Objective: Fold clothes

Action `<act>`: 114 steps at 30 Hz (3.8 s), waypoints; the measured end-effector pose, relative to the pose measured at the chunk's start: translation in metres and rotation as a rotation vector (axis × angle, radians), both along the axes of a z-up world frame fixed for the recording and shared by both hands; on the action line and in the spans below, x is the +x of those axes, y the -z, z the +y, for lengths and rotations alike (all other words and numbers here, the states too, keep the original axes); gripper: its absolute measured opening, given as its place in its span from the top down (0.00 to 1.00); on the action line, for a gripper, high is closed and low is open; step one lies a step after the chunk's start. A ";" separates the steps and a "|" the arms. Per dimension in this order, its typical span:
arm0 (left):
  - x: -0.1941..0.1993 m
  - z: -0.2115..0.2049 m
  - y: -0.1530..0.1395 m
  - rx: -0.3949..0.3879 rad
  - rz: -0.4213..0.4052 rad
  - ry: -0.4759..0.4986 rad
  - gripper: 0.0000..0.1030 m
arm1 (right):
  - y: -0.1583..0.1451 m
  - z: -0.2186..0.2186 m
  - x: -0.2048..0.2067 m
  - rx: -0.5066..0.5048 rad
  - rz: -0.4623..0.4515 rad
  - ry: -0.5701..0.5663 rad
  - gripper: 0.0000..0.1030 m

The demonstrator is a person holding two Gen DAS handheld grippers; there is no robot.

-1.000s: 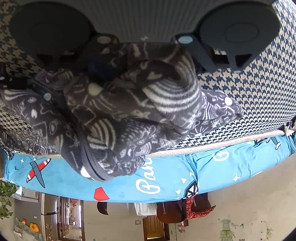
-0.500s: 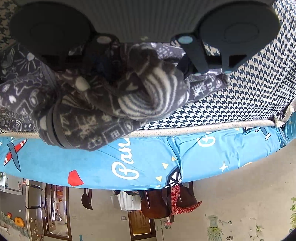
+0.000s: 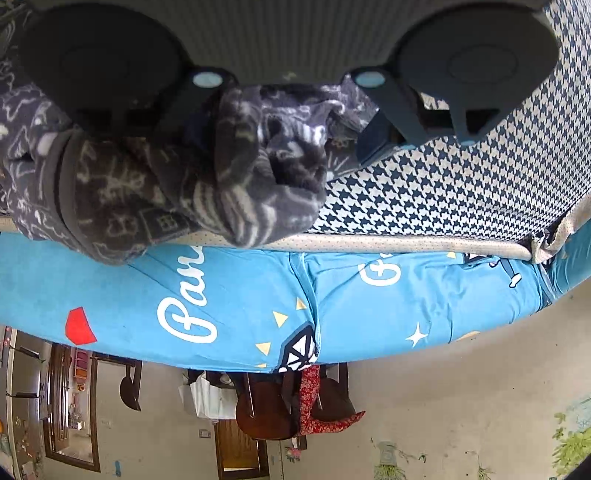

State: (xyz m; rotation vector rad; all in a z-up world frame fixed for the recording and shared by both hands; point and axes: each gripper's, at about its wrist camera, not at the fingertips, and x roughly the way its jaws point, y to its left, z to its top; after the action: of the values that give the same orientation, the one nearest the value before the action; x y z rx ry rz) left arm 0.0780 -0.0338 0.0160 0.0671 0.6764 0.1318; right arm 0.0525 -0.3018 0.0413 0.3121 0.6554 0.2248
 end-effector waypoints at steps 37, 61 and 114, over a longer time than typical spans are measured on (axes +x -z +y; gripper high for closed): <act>0.027 -0.006 0.006 0.036 0.028 0.017 0.00 | 0.018 -0.009 0.046 -0.126 0.077 0.136 0.26; -0.042 -0.014 -0.011 -0.024 0.020 0.131 0.00 | -0.036 0.002 -0.035 -0.117 -0.125 0.157 0.47; 0.064 -0.033 0.054 -0.054 0.167 0.088 0.00 | 0.033 0.027 0.099 -0.080 0.010 0.093 0.45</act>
State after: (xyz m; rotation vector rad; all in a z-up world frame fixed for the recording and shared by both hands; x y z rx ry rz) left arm 0.1424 -0.0667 -0.0381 0.0560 0.8420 0.0233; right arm 0.1519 -0.2751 0.0086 0.2666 0.6561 0.1082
